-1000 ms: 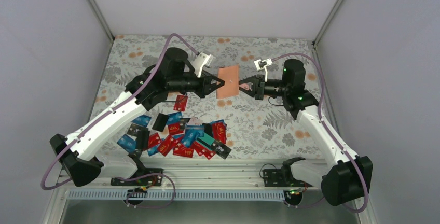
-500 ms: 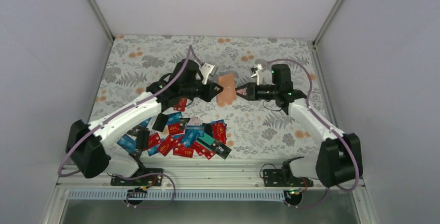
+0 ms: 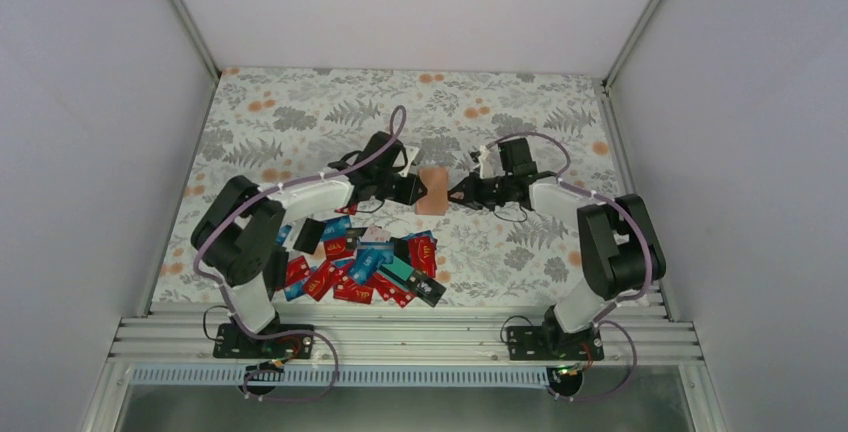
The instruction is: Put the credit cards into the card holder
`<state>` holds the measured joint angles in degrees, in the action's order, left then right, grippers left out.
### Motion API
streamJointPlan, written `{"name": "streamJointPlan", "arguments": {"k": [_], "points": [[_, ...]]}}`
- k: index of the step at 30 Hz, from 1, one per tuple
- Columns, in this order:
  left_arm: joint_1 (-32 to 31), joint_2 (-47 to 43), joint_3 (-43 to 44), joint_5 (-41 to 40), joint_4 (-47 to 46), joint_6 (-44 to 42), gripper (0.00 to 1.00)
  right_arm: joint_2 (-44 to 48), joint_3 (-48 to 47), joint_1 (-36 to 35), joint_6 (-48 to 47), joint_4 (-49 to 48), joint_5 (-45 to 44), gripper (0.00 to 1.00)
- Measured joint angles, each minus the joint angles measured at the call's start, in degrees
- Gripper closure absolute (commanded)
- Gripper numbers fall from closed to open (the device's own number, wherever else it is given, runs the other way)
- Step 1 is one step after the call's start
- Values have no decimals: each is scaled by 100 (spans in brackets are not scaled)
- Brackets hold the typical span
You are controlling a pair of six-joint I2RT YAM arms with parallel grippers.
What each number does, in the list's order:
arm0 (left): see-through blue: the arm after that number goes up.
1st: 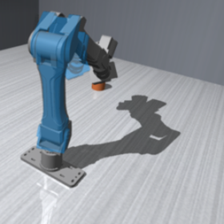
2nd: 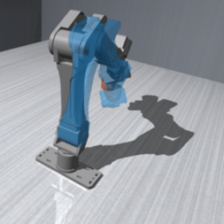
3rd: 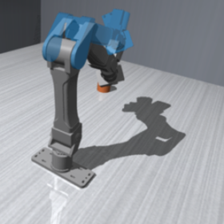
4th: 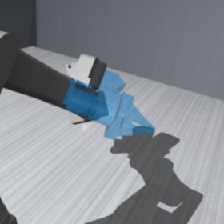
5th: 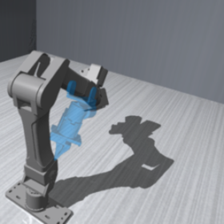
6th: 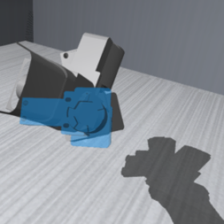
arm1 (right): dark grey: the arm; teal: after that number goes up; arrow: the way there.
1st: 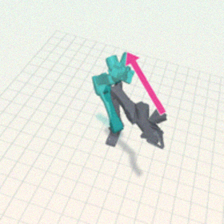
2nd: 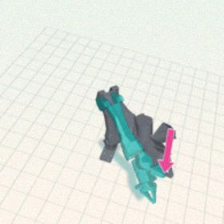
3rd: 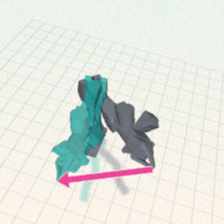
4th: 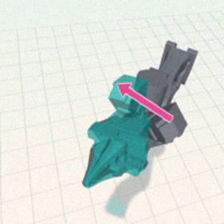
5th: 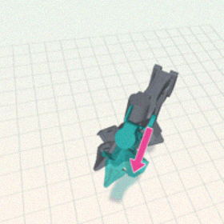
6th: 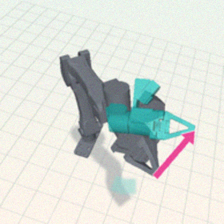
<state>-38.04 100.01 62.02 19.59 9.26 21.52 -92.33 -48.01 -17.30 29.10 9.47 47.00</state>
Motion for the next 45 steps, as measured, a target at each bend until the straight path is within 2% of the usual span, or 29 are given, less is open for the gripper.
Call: {"name": "streamJointPlan", "arguments": {"k": [6, 15, 18, 20, 26, 31, 37, 45], "points": [[2, 227, -208, -337, -131, 37, 63, -426, -57, -63, -11, -76, -55, 96], [7, 146, -363, -1182, -22, 33, 26, -968, -184, -79, -28, -114, -50, 96], [7, -96, -415, -1467, 114, 61, 6, -1025, -195, -81, -48, -107, -52, 96], [0, -323, -433, -1644, 234, 42, 1, -1025, -201, -81, -70, -109, -52, 96], [-188, -1034, -455, -2218, 551, 13, 0, -1014, -247, -81, -87, -81, -50, 96], [-597, -1123, -448, -2457, 702, 13, 3, -1012, -313, -81, -85, -57, -22, 96], [-929, -636, -114, -2568, 802, 17, 4, -964, -409, -81, -81, 13, 35, 96], [-1043, 74, 385, -2614, 833, 11, 8, -774, -485, -94, -87, 149, 35, 96]]}}
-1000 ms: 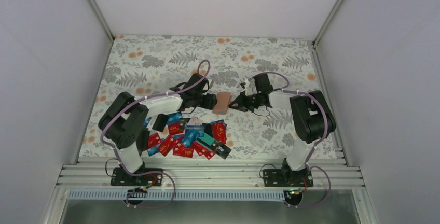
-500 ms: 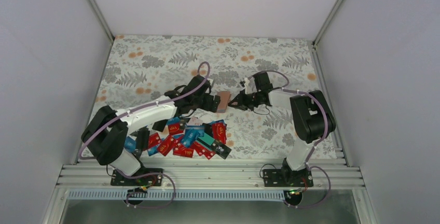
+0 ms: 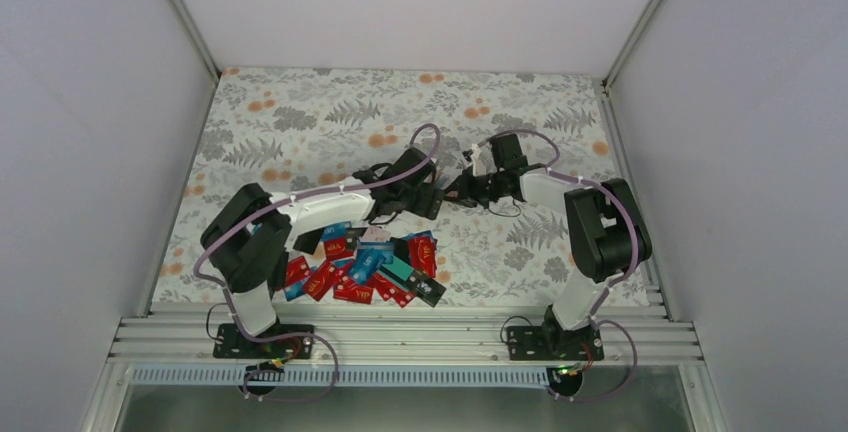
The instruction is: Put the credit cards into the card holder
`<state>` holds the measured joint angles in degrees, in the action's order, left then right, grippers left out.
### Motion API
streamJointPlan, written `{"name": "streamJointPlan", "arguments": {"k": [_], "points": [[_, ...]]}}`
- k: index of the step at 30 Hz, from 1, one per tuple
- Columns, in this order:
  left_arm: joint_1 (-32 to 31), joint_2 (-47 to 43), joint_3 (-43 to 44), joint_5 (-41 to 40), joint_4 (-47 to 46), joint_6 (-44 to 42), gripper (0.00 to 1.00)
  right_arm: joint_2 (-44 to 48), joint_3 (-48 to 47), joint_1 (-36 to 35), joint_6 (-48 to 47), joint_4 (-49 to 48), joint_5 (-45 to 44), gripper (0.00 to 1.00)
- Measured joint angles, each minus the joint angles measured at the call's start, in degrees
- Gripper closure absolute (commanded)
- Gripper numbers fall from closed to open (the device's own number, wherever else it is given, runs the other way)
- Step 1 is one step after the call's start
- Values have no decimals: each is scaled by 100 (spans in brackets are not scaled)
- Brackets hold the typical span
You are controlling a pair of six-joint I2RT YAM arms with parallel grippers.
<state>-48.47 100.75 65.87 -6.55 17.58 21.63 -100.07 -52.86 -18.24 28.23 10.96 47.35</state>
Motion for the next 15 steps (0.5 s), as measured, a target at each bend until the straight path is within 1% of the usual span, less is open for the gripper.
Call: {"name": "streamJointPlan", "arguments": {"k": [5, 15], "points": [[-4, 212, 210, -136, 35, 0, 12, 7, 0, -2, 0, 61, -4, 96], [-2, 227, 216, -426, 59, 28, 23, 7, 2, -2, -57, 151, -87, 96]]}}
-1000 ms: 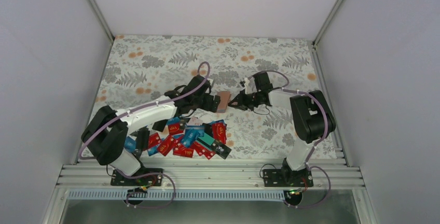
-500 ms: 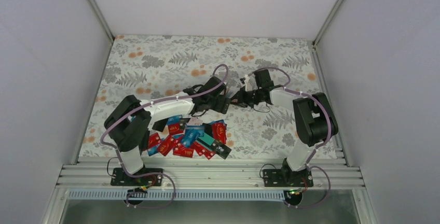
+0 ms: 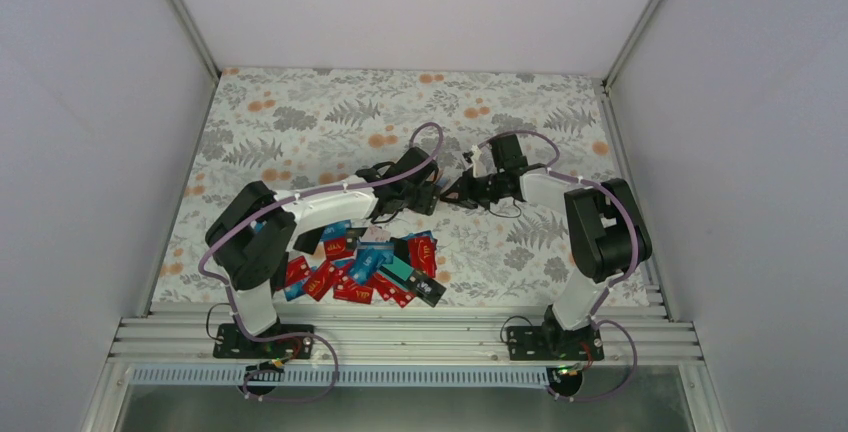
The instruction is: Put the credit cards into the card holder
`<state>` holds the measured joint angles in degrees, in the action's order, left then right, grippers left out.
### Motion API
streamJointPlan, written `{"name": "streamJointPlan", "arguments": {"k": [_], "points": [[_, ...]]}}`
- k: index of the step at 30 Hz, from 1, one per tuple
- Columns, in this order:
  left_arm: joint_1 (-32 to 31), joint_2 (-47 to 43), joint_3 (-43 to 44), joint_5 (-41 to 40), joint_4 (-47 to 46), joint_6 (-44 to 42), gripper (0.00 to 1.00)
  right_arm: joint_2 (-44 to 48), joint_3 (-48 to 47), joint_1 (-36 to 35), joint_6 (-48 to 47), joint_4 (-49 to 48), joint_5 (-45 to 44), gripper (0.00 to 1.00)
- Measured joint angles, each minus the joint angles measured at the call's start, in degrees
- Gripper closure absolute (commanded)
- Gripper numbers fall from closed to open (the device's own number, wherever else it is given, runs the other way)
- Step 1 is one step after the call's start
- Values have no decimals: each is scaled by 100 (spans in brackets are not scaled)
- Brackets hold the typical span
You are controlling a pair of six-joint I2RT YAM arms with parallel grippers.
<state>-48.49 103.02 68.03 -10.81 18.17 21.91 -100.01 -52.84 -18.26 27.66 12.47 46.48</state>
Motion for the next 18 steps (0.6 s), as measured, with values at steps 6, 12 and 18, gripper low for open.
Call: {"name": "streamJointPlan", "arguments": {"k": [6, 12, 18], "points": [[28, 0, 0, -111, 72, 37, 26, 0, 0, 0, -28, 4, -7, 96], [55, 105, 2, -144, 87, 81, 32, 0, 0, 0, -52, 31, -42, 96], [131, 153, 2, -164, 83, 157, 44, 0, 39, 0, -116, 48, -87, 96]]}}
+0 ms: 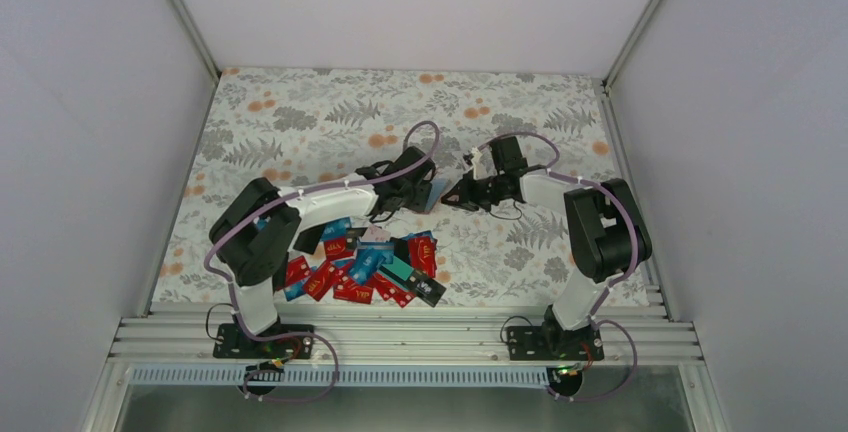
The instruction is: Put the credit cards into the card holder
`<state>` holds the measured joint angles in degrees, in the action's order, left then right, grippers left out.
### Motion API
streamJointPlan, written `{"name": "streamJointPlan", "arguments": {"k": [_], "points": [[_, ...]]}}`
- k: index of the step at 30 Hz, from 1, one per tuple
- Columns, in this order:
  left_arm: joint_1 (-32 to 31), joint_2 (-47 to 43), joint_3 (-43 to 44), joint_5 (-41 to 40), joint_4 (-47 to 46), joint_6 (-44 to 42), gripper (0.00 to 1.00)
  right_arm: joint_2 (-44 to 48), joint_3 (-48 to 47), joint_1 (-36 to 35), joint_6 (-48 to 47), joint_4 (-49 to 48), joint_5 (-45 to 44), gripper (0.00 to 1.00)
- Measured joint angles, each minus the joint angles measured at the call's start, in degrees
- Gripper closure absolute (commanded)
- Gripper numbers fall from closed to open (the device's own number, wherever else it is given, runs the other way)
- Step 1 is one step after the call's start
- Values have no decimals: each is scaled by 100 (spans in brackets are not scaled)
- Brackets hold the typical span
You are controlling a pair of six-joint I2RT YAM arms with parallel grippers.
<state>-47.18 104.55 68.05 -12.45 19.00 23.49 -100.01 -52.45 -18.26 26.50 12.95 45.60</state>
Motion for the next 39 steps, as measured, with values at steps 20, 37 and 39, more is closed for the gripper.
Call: {"name": "streamJointPlan", "arguments": {"k": [20, 37, 39], "points": [[319, -35, -452, 164, -367, 1029, 98, -433, -44, 59, -153, 79, -356, 96], [323, -518, -1384, 597, -323, 2782, 66, -1108, -1005, 170, -330, 597, -855, 79], [313, -603, -1513, 651, -354, 2806, 60, -1014, -964, 173, -348, 667, -973, 79]]}}
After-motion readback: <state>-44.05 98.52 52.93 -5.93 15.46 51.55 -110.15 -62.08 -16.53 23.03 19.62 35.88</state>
